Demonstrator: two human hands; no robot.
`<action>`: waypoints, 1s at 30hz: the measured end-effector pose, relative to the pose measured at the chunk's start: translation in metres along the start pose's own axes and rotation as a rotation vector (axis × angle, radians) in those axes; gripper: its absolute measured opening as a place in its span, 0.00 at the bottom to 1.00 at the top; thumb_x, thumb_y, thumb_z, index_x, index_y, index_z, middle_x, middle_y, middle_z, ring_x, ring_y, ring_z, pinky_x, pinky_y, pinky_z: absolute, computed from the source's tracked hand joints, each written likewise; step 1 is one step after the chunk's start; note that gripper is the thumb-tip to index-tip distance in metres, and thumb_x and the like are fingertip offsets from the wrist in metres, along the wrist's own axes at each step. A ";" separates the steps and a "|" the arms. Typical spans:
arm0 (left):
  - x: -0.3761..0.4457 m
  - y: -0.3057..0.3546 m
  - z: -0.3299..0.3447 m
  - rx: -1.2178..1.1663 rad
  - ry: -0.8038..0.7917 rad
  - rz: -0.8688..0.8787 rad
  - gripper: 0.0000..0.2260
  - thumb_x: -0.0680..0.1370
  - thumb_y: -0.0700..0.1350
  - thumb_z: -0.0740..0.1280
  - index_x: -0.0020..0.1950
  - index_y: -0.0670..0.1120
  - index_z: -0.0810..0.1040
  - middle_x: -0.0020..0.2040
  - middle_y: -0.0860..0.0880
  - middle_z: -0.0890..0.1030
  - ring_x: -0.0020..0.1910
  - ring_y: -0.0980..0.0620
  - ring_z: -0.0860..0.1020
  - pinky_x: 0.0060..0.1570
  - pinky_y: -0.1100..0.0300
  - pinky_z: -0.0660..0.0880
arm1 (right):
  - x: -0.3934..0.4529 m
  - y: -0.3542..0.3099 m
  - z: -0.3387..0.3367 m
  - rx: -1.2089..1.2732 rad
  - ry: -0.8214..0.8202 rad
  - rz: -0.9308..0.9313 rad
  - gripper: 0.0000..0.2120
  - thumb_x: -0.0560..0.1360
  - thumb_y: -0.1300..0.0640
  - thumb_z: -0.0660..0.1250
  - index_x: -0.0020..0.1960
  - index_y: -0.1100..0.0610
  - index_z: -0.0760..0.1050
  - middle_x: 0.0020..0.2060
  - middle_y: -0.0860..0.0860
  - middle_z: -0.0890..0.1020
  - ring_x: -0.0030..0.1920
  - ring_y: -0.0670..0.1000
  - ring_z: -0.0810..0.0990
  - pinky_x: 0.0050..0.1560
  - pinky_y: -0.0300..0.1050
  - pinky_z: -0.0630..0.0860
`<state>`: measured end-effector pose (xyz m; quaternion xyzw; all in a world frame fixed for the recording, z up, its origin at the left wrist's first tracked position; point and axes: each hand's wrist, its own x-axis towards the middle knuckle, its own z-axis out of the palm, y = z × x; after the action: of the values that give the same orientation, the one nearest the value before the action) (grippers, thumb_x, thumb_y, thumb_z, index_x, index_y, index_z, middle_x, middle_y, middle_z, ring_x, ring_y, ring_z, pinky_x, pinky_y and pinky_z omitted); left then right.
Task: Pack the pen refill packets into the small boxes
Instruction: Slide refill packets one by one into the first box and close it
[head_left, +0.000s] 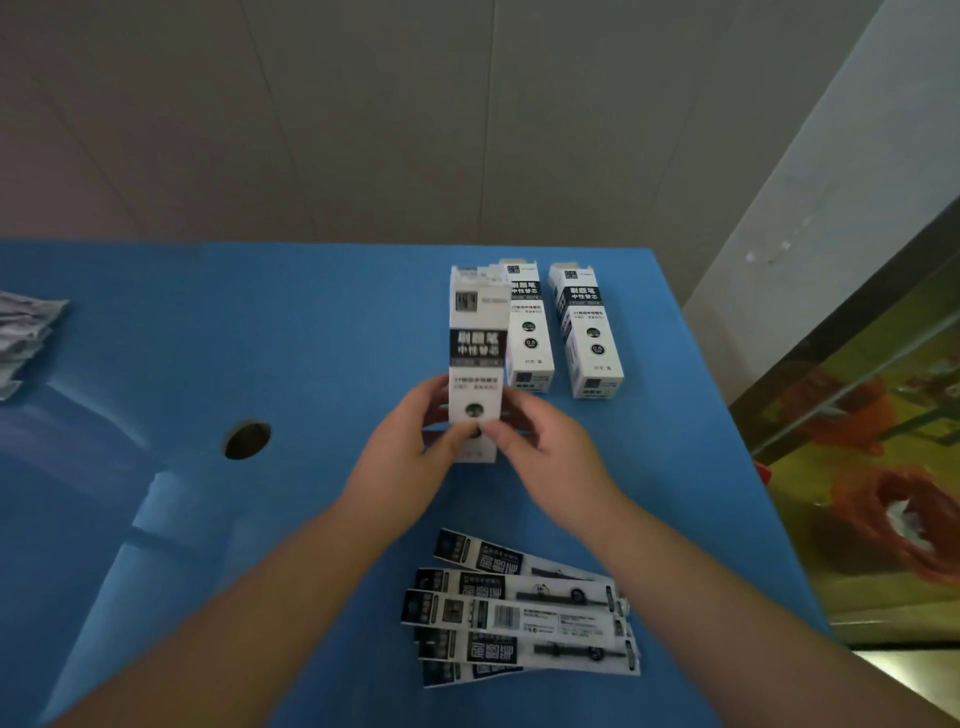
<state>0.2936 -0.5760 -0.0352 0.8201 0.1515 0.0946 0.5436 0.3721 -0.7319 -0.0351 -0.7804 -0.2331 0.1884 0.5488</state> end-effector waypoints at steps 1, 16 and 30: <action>0.004 0.003 -0.003 -0.009 0.021 -0.002 0.16 0.82 0.43 0.67 0.69 0.52 0.74 0.58 0.64 0.80 0.56 0.71 0.77 0.49 0.77 0.72 | 0.006 -0.005 0.001 -0.013 0.007 -0.009 0.16 0.81 0.55 0.66 0.68 0.47 0.76 0.56 0.39 0.83 0.56 0.35 0.80 0.55 0.29 0.74; 0.069 0.010 -0.033 0.010 0.132 -0.109 0.14 0.83 0.47 0.66 0.69 0.54 0.76 0.57 0.62 0.81 0.50 0.66 0.80 0.42 0.74 0.72 | 0.089 -0.030 0.029 -0.125 0.066 0.039 0.12 0.83 0.50 0.61 0.60 0.51 0.81 0.54 0.50 0.83 0.54 0.51 0.81 0.55 0.52 0.79; 0.096 -0.023 -0.033 0.083 0.158 -0.092 0.19 0.79 0.40 0.70 0.65 0.55 0.68 0.54 0.66 0.76 0.52 0.68 0.76 0.49 0.74 0.73 | 0.113 -0.014 0.049 -0.149 0.120 0.001 0.12 0.81 0.59 0.65 0.64 0.55 0.78 0.59 0.49 0.83 0.57 0.47 0.80 0.54 0.34 0.74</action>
<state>0.3697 -0.5055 -0.0443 0.8242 0.2350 0.1276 0.4992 0.4354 -0.6259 -0.0422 -0.8289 -0.2128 0.1235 0.5023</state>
